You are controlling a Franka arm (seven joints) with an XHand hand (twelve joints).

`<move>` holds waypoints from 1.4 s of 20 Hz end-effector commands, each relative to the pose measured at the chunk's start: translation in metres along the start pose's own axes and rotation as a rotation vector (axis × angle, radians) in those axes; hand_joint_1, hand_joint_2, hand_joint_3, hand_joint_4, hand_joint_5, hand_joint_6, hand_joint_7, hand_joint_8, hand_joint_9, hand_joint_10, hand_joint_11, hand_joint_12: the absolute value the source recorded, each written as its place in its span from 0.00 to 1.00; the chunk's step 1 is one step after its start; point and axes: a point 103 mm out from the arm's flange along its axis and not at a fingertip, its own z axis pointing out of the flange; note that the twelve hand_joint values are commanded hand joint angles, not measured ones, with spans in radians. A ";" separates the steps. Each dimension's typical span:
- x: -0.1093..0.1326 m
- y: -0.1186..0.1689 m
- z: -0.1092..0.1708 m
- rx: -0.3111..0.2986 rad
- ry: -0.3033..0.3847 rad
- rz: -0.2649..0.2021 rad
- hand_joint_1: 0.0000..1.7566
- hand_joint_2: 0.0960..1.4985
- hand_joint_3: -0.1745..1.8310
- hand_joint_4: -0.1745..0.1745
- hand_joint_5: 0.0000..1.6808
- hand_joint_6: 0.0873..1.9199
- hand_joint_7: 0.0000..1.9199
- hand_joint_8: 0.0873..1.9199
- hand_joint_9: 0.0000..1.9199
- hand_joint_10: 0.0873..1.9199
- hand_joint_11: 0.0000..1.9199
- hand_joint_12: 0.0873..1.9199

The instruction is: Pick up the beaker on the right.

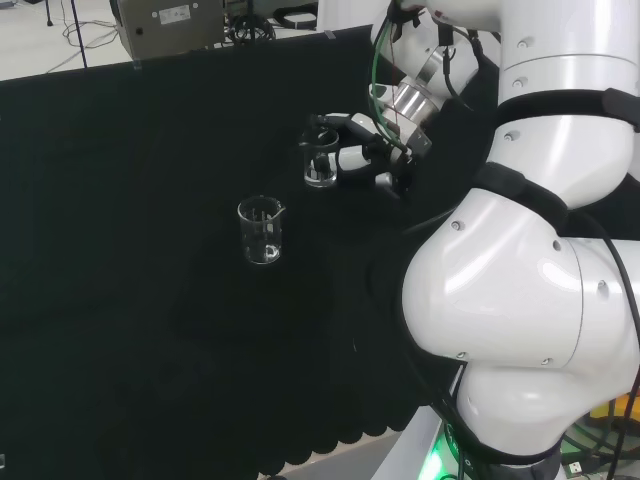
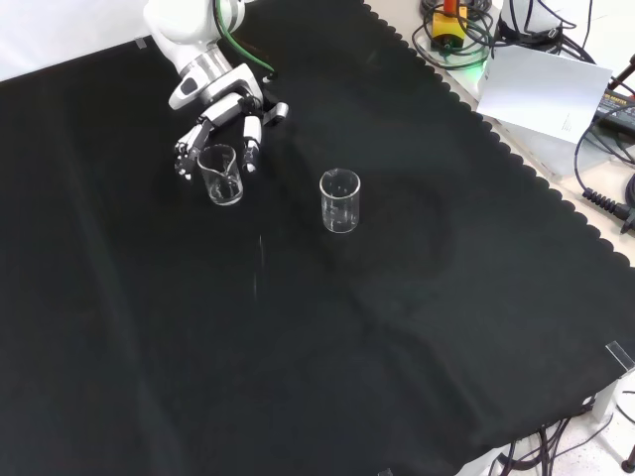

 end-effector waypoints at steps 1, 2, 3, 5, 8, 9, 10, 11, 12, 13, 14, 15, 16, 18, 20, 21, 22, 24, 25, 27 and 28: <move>-0.001 0.004 0.007 0.012 0.003 0.016 0.55 0.55 0.00 0.43 0.26 0.00 0.11 0.30 0.20 0.30 0.04 0.71; 0.014 0.015 0.032 0.035 -0.029 0.012 0.55 0.55 0.00 0.43 0.26 0.00 0.11 0.30 0.20 0.30 0.04 0.71; 0.014 0.017 0.033 0.025 -0.023 0.015 0.55 0.55 0.00 0.44 0.27 0.00 0.11 0.30 0.20 0.30 0.04 0.71; 0.003 0.011 0.019 0.004 -0.006 0.024 0.55 0.56 0.00 0.44 0.30 0.00 0.12 0.30 0.21 0.30 0.04 0.71; -0.005 0.005 0.003 -0.020 0.002 0.036 0.56 0.56 0.00 0.43 0.35 0.08 0.14 0.30 0.24 0.28 0.05 0.70; -0.003 0.005 0.003 -0.023 0.002 0.037 0.56 0.56 0.00 0.43 0.34 0.17 0.14 0.30 0.25 0.27 0.06 0.70; 0.021 0.021 0.035 -0.020 -0.037 0.049 0.56 0.56 0.00 0.43 0.34 0.28 0.15 0.30 0.25 0.27 0.07 0.70; 0.028 0.026 0.044 -0.024 -0.039 0.055 0.56 0.56 0.00 0.43 0.36 0.37 0.15 0.30 0.26 0.27 0.07 0.70; 0.028 0.027 0.044 -0.027 -0.035 0.059 0.57 0.57 0.00 0.44 0.38 0.44 0.15 0.30 0.26 0.27 0.07 0.70; 0.024 0.026 0.041 -0.033 -0.024 0.065 0.57 0.57 0.00 0.43 0.41 0.49 0.16 0.31 0.27 0.27 0.08 0.70; 0.018 0.023 0.034 -0.041 -0.015 0.069 0.58 0.57 0.00 0.44 0.44 0.54 0.16 0.31 0.27 0.27 0.08 0.70; 0.013 0.019 0.026 -0.053 -0.010 0.073 0.58 0.58 0.00 0.44 0.46 0.58 0.16 0.32 0.28 0.27 0.09 0.70; 0.007 0.015 0.017 -0.061 -0.018 0.076 0.58 0.58 0.00 0.44 0.48 0.59 0.17 0.32 0.28 0.27 0.09 0.69; 0.004 0.011 0.007 -0.069 -0.030 0.083 0.60 0.64 0.00 0.66 0.55 0.56 0.19 0.32 0.30 0.27 0.12 0.68; 0.006 0.011 0.004 -0.082 -0.053 0.092 0.61 0.70 0.00 0.86 0.64 0.45 0.27 0.33 0.37 0.26 0.17 0.66; 0.009 0.011 0.004 -0.093 -0.076 0.102 0.63 0.71 0.00 0.70 0.66 0.43 0.34 0.35 0.43 0.27 0.24 0.64; 0.010 0.011 0.003 -0.109 -0.087 0.109 0.65 0.72 0.00 0.42 0.66 0.43 0.41 0.38 0.49 0.28 0.34 0.59; 0.011 0.009 -0.003 -0.162 -0.098 0.122 0.70 0.74 0.00 0.15 0.62 0.54 0.58 0.27 0.59 0.33 0.52 0.46; 0.008 0.007 -0.008 -0.172 -0.092 0.125 0.72 0.73 0.00 0.17 0.62 0.54 0.65 0.20 0.65 0.35 0.57 0.42; 0.009 0.006 -0.014 -0.199 -0.087 0.121 0.73 0.71 0.00 0.26 0.63 0.50 0.74 0.06 0.73 0.36 0.63 0.39; 0.013 0.006 -0.016 -0.218 -0.089 0.122 0.73 0.70 0.00 0.31 0.65 0.48 0.77 0.03 0.75 0.36 0.64 0.39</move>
